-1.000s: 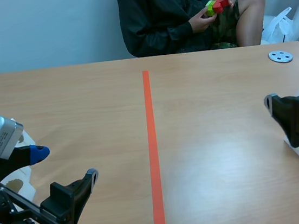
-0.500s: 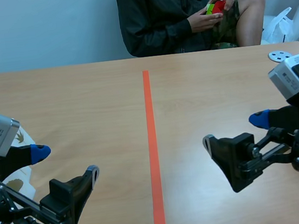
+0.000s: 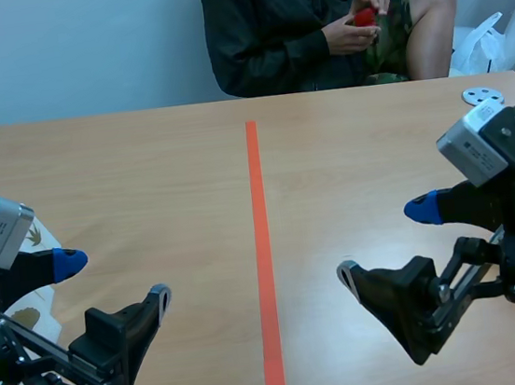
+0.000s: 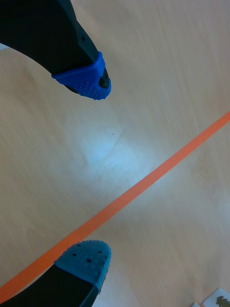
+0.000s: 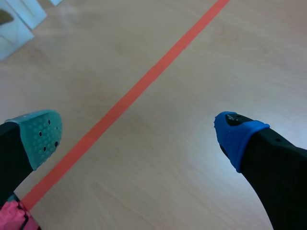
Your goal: Sort the leaf by its shape. The table is split by an orange tape line. A compound leaf with several leaflets goes to the left side, a simple leaf with one blade goes to the right side. Return to the home posture when a red brick is placed on the table.
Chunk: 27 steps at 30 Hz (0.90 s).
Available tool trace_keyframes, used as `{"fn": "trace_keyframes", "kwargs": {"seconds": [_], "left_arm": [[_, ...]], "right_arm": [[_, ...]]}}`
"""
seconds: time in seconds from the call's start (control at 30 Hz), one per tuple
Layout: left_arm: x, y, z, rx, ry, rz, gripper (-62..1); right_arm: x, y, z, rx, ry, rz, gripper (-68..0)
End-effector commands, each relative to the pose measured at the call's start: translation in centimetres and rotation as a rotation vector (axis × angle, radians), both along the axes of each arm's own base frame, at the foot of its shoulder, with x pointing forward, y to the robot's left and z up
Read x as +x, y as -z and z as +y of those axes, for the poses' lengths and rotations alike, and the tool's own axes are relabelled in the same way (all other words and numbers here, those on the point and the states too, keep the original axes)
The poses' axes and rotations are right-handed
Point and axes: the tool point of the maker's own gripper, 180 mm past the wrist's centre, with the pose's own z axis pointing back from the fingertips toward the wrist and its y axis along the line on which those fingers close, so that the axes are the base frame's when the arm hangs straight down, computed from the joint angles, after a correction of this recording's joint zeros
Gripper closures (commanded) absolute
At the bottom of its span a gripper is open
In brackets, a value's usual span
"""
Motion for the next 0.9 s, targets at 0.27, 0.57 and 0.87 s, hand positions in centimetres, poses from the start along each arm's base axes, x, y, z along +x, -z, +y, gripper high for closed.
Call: {"fn": "trace_keyframes", "kwargs": {"seconds": [0.27, 0.57, 0.87], "left_arm": [[0.3, -0.7, -0.1, -0.019, -0.002, -0.022, -62.3], [0.3, -0.7, -0.1, -0.019, -0.002, -0.022, -62.3], [0.3, -0.7, -0.1, -0.019, -0.002, -0.021, -62.3]], "right_arm": [[2.9, -1.9, 0.4, -0.029, 0.030, -0.104, -67.9], [2.9, -1.1, 1.1, -0.043, 0.070, -0.093, -67.9], [2.9, -0.8, 1.1, -0.073, 0.061, -0.100, -67.9]]}}
